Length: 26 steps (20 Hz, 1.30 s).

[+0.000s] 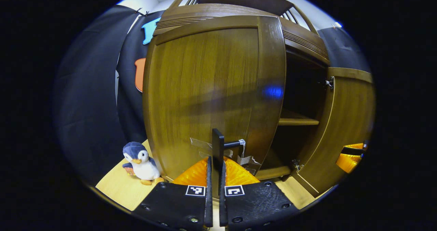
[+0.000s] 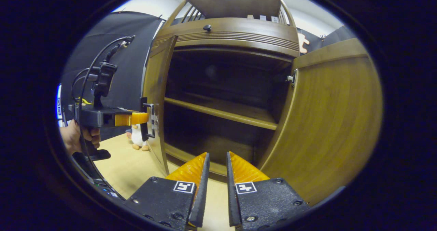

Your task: Open the right door of the double-door shoe cabinet with the right hand, and open the left door with the left hand.

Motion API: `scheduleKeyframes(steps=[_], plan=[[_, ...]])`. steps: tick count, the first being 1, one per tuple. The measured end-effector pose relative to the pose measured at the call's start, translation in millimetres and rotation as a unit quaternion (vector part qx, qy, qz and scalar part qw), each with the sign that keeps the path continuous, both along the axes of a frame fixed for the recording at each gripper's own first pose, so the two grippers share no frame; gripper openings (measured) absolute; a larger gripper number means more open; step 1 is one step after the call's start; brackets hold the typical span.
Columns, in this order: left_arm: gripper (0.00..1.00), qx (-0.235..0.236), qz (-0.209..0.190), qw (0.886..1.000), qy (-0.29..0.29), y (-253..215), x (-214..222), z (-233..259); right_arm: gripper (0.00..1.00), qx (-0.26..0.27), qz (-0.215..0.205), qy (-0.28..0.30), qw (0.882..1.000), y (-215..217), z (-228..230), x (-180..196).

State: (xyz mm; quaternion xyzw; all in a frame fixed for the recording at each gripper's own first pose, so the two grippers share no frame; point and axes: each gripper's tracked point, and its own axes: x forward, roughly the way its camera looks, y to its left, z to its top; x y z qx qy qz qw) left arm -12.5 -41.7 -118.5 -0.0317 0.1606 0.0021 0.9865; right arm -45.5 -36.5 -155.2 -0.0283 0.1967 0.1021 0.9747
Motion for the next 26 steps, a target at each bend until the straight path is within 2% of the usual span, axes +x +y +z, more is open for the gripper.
scheduleKeyframes(steps=[6,10,15,19,23,26], plan=[[0.07,0.004,0.026,1.0,0.001,8.0,-9.3,2.2,0.3,0.008,0.0,0.003,1.0,-5.5,-2.5,3.4],[0.07,0.006,0.047,0.999,0.005,26.4,-37.1,4.8,0.3,0.013,0.016,0.002,1.0,5.2,-1.6,7.9],[0.06,0.029,0.089,0.996,0.007,62.0,-70.9,9.7,0.31,0.014,0.054,-0.001,0.998,33.9,-0.6,12.4],[0.06,0.047,0.138,0.989,0.004,105.6,-95.8,14.7,0.3,0.019,0.074,0.0,0.997,53.8,0.9,13.4],[0.06,0.068,0.16,0.985,-0.002,137.2,-110.4,20.7,0.3,0.023,0.087,0.002,0.996,72.1,1.3,13.8],[0.06,0.065,0.173,0.983,0.008,153.9,-119.4,16.6,0.3,0.022,0.094,0.001,0.995,85.8,4.6,11.3]])
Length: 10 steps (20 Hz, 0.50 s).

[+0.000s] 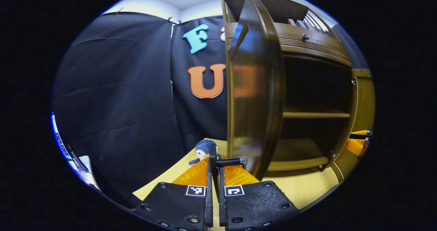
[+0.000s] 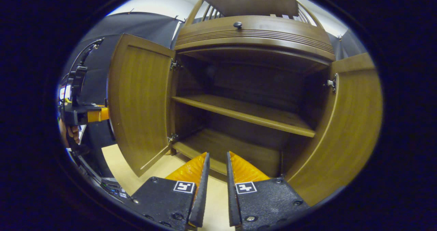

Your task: Open the right door of the double-door shoe cabinet with the right hand, and open the left door with the left hand.

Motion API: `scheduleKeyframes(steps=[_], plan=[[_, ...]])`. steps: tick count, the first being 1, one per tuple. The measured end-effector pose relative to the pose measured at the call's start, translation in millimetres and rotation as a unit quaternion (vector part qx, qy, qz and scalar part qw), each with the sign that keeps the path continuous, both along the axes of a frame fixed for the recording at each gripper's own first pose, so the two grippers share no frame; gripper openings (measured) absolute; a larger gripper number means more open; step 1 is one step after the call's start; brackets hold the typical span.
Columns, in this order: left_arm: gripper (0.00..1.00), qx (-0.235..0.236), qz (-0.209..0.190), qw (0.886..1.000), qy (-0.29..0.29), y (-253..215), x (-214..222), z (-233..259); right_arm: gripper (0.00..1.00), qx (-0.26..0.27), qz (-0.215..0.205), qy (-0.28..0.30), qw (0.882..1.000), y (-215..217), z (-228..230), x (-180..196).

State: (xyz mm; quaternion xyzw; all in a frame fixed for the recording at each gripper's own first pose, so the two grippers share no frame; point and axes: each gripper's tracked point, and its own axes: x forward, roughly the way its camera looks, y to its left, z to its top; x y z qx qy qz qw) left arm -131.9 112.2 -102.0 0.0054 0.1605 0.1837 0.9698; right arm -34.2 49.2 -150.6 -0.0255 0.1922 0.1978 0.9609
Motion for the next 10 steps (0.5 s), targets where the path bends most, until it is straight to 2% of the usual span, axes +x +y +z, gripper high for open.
scheduleKeyframes(steps=[1,5,6,7,10], plan=[[0.01,0.003,0.004,1.0,0.001,8.0,-1.9,-0.9,0.3,-0.001,0.002,-0.001,1.0,4.0,0.8,-0.8],[0.02,-0.009,0.021,1.0,0.003,38.8,-9.0,-2.7,0.3,-0.006,0.007,-0.003,1.0,18.8,4.1,-1.3],[0.14,-0.012,0.025,1.0,0.002,45.7,-10.7,-2.3,0.3,-0.008,0.008,-0.004,1.0,23.3,5.6,-1.5],[0.02,-0.011,0.028,1.0,0.001,51.8,-12.2,-1.2,0.3,-0.009,0.009,-0.005,1.0,26.4,7.0,-2.6],[0.04,-0.012,0.03,0.999,0.004,66.3,-17.7,-2.0,0.3,-0.016,0.013,-0.007,1.0,36.6,8.3,-5.5]])
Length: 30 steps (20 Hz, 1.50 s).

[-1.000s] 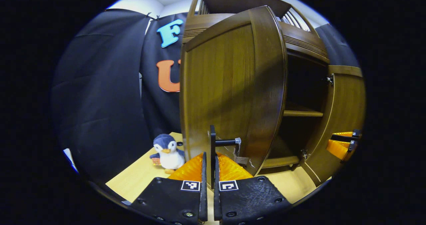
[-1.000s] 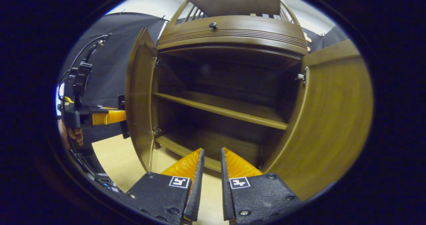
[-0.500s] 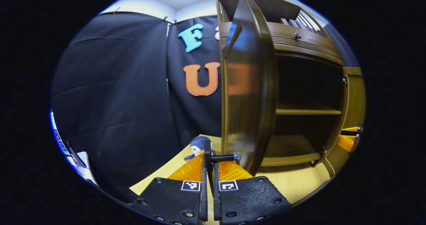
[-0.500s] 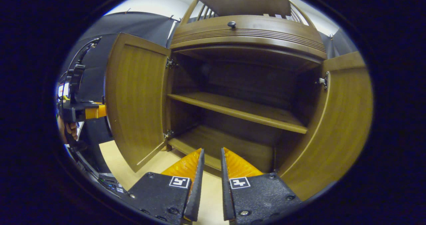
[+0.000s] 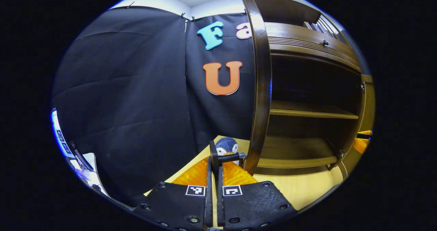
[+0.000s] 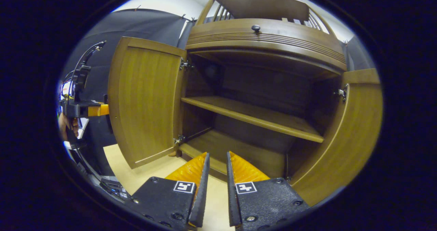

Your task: Open the right door of the double-door shoe cabinet with the right hand, and open the left door with the left hand.

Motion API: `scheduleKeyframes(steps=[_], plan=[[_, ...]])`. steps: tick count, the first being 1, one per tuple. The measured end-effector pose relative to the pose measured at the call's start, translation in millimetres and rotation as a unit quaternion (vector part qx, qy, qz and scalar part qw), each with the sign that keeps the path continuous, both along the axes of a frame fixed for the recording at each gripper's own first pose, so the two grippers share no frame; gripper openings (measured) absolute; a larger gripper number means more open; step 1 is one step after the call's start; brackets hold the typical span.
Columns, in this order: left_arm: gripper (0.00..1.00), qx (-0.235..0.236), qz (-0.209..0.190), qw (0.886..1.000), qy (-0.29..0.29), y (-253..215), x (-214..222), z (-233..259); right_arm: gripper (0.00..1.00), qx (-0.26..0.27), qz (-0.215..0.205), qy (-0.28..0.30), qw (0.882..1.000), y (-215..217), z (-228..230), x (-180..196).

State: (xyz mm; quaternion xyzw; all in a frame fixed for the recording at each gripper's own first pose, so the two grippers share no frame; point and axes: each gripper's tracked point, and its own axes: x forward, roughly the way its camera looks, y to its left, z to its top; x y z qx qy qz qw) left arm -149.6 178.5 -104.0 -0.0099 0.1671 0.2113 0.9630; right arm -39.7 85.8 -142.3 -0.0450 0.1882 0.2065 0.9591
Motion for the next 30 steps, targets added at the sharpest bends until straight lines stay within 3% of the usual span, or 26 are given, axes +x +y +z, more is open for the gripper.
scheduleKeyframes(steps=[5,6,7,8,9,10,11,12,13,14,15,16,17,18,20,21,23,24,26,27,28,29,30], plan=[[0.12,-0.001,0.014,1.0,0.005,19.7,-11.6,-1.7,0.3,-0.002,0.001,-0.001,1.0,15.3,1.3,-4.0],[0.0,-0.004,0.012,1.0,0.006,21.3,-13.7,-3.1,0.3,-0.003,0.002,-0.001,1.0,17.6,1.3,-5.1],[0.2,-0.005,0.013,1.0,0.008,23.6,-16.0,-3.6,0.31,-0.003,0.004,-0.001,1.0,20.6,1.6,-5.4],[0.17,-0.006,0.012,1.0,0.007,25.6,-20.1,-4.3,0.31,-0.005,0.006,-0.002,1.0,24.6,2.0,-6.2],[0.32,-0.006,0.014,1.0,0.006,27.7,-22.9,-3.6,0.31,-0.005,0.009,-0.003,1.0,28.4,2.9,-6.3],[0.36,-0.007,0.011,1.0,0.004,27.9,-22.3,-3.0,0.3,-0.006,0.011,-0.005,1.0,32.8,2.8,-6.8],[0.46,-0.008,0.01,1.0,0.002,28.8,-23.4,-0.4,0.3,-0.007,0.013,-0.006,1.0,35.8,4.0,-7.1],[0.77,-0.007,0.011,1.0,0.001,30.1,-24.7,1.6,0.3,-0.006,0.015,-0.007,1.0,38.2,4.6,-7.6],[0.78,-0.006,0.011,1.0,-0.002,29.1,-27.3,2.3,0.3,-0.006,0.015,-0.007,1.0,39.6,6.0,-8.2],[0.61,-0.006,0.012,1.0,-0.004,28.1,-29.1,3.3,0.39,-0.005,0.015,-0.008,1.0,40.1,6.8,-8.1],[0.69,-0.006,0.013,1.0,-0.007,26.8,-32.0,4.1,0.3,-0.004,0.012,-0.01,1.0,38.9,7.5,-7.3],[0.73,-0.007,0.014,1.0,-0.009,25.6,-34.9,5.9,0.3,-0.002,0.01,-0.012,1.0,38.8,9.3,-7.1],[0.9,-0.006,0.015,1.0,-0.011,23.7,-37.9,7.0,0.31,0.001,0.006,-0.013,1.0,37.9,10.3,-6.4],[0.92,-0.006,0.013,1.0,-0.014,20.5,-40.2,9.1,0.4,0.004,0.003,-0.014,1.0,37.4,10.8,-5.0],[0.93,0.003,0.007,1.0,-0.025,11.0,-44.5,17.3,0.38,0.015,-0.007,-0.015,1.0,35.4,13.8,-1.2],[0.94,0.008,0.002,0.999,-0.032,5.1,-46.5,23.4,0.51,0.021,-0.011,-0.015,1.0,34.5,16.2,-0.4],[0.94,0.016,-0.009,0.999,-0.044,-9.5,-44.7,33.9,0.58,0.029,-0.017,-0.018,0.999,30.9,19.9,0.5],[0.94,0.018,-0.017,0.999,-0.049,-18.0,-43.7,38.0,0.52,0.03,-0.021,-0.021,0.999,27.4,22.4,1.0],[1.0,0.027,-0.036,0.997,-0.057,-37.1,-36.1,45.8,0.57,0.033,-0.028,-0.026,0.999,20.2,27.0,1.8],[0.96,0.037,-0.045,0.996,-0.062,-45.7,-31.1,51.5,0.61,0.036,-0.033,-0.028,0.998,15.4,29.8,1.8],[0.96,0.046,-0.057,0.995,-0.066,-54.2,-24.2,55.0,0.71,0.038,-0.039,-0.03,0.998,10.3,32.3,2.3],[0.96,0.054,-0.069,0.994,-0.072,-64.1,-18.0,59.5,0.72,0.039,-0.045,-0.031,0.998,5.6,34.0,1.1],[1.0,0.061,-0.082,0.992,-0.078,-73.9,-11.1,63.7,0.65,0.041,-0.053,-0.033,0.997,-0.3,36.5,1.6]])
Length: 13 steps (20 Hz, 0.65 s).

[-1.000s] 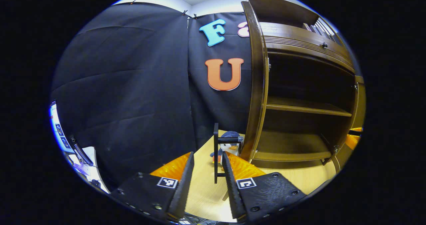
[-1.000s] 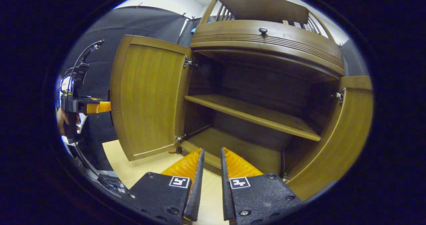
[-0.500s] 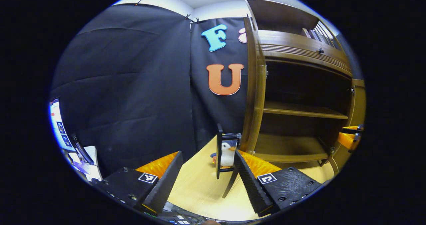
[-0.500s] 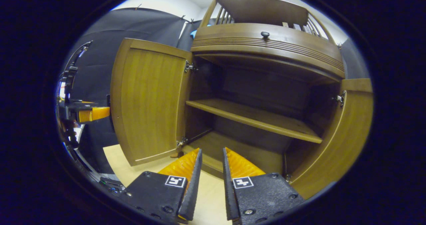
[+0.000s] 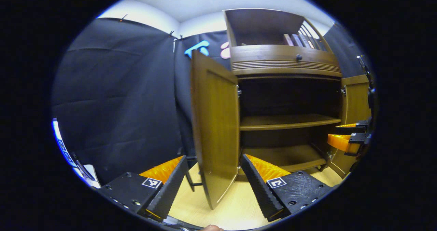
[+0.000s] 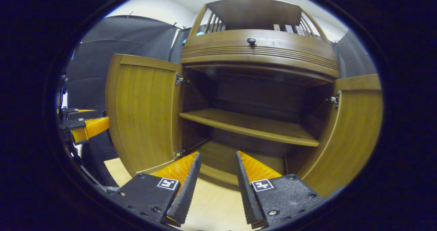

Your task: Open the right door of the double-door shoe cabinet with the right hand, and open the left door with the left hand.

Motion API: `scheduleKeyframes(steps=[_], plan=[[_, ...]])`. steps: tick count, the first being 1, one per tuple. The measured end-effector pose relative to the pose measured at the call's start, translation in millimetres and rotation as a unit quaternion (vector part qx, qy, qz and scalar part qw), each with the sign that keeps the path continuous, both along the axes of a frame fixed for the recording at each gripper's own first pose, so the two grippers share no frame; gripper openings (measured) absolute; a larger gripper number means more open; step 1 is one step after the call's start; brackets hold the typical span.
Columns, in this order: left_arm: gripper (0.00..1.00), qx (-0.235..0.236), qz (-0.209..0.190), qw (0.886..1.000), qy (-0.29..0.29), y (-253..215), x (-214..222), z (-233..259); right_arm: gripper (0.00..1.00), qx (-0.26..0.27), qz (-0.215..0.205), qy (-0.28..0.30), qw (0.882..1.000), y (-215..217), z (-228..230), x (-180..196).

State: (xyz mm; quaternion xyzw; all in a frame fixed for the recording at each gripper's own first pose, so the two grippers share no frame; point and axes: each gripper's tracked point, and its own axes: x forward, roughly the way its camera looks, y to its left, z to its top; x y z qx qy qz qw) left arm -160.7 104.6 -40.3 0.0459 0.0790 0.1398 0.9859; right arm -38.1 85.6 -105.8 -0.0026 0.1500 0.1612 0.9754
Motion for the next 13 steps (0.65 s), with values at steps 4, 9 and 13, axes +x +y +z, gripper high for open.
scheduleKeyframes(steps=[4,9,13], plan=[[0.96,0.022,-0.038,0.999,-0.027,-33.2,25.3,18.1,0.81,0.009,-0.039,-0.005,0.999,-31.1,8.2,0.5],[0.96,-0.008,-0.085,0.995,-0.047,-75.3,50.4,28.9,0.84,0.006,-0.083,-0.024,0.996,-65.9,22.2,-1.2],[0.96,-0.032,-0.109,0.992,-0.06,-96.2,68.7,36.0,0.87,0.006,-0.099,-0.034,0.995,-78.7,30.5,-6.4]])
